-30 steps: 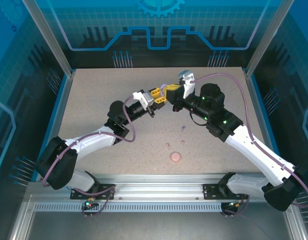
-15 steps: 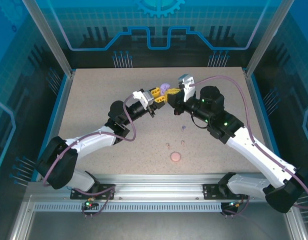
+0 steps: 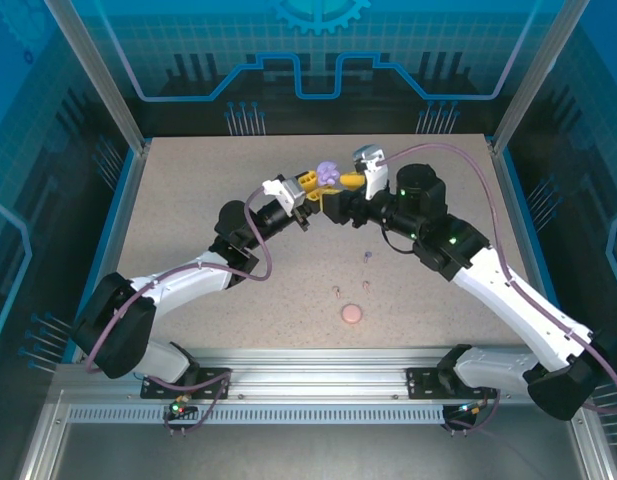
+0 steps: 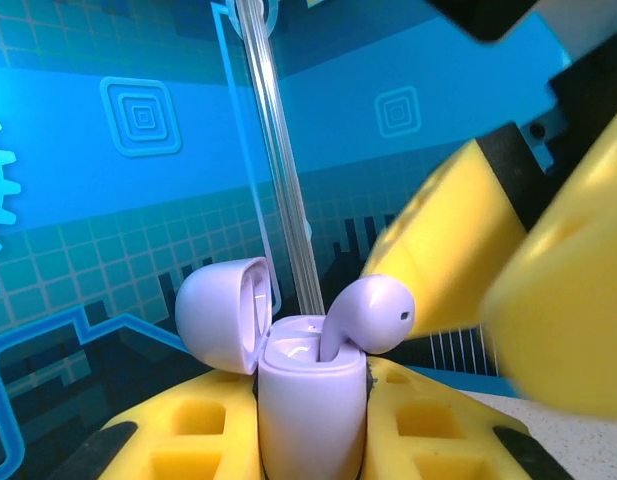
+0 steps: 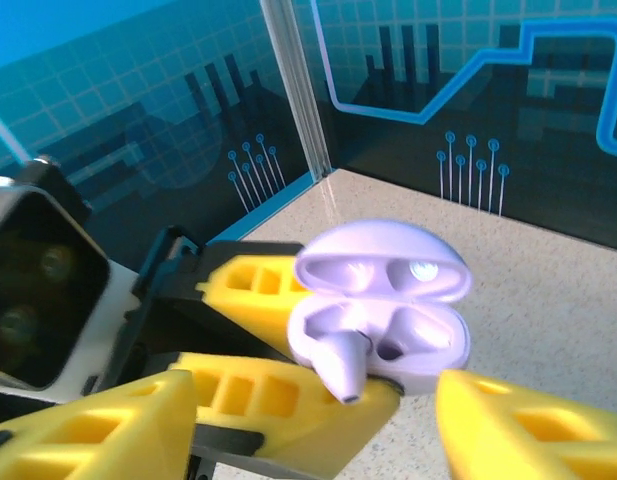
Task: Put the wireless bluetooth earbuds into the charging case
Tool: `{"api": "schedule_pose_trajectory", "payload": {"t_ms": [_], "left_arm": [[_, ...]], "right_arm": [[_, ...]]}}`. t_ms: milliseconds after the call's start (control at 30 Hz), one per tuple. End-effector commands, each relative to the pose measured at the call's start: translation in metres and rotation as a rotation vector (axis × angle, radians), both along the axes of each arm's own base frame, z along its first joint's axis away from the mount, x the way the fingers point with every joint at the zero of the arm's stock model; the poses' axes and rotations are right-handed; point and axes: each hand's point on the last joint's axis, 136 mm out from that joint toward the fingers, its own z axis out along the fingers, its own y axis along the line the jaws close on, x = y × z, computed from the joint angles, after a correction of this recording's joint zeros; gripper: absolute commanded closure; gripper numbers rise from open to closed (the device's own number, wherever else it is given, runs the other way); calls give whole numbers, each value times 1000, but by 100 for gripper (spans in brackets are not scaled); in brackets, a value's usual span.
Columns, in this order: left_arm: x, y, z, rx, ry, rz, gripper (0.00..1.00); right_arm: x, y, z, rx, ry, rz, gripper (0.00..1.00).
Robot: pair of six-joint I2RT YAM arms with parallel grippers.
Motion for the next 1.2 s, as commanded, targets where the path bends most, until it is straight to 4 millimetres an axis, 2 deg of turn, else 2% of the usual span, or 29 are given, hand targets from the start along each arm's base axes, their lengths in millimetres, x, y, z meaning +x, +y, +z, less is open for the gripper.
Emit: {"api": "schedule_pose_trajectory", "payload": {"t_ms": [0,167,233,300,367,433,467,600,633,733,933,1167], "left_arm": [[0,6,25,-63,-45,14,100],[1,6,22,-59,-39,13,100],[1,6,20,-59,-35,14,100],[1,6,19,-61,-31,15,100],[2,6,18,-64,-26,14,100],[3,6,18,-66,-23,12,100],[2,5,18,-66,-24,10,100],[2,4,17,-64,-22,7,100],[2,4,17,-62,-22,6,100],[3,4,16,-60,-20,7,100],[3,3,15,-57,-14,4,100],[5,3,12,-55,-6,6,100]], "right_arm": [[-13,-2,35,67,-11,32,27],[-18,-10,62,146,10,38,17],[-17,-16,69,170,27,15,16],[-11,-25,69,175,65,-34,17],[-1,-36,59,152,131,-104,19],[6,-45,45,116,205,-145,26],[9,-48,38,104,236,-167,34],[16,-56,13,38,327,-221,77],[17,-57,8,21,345,-229,84],[20,-52,-2,-6,382,-218,97],[26,-38,-9,-12,423,-173,100],[20,-21,-2,-15,422,-111,100]]}}
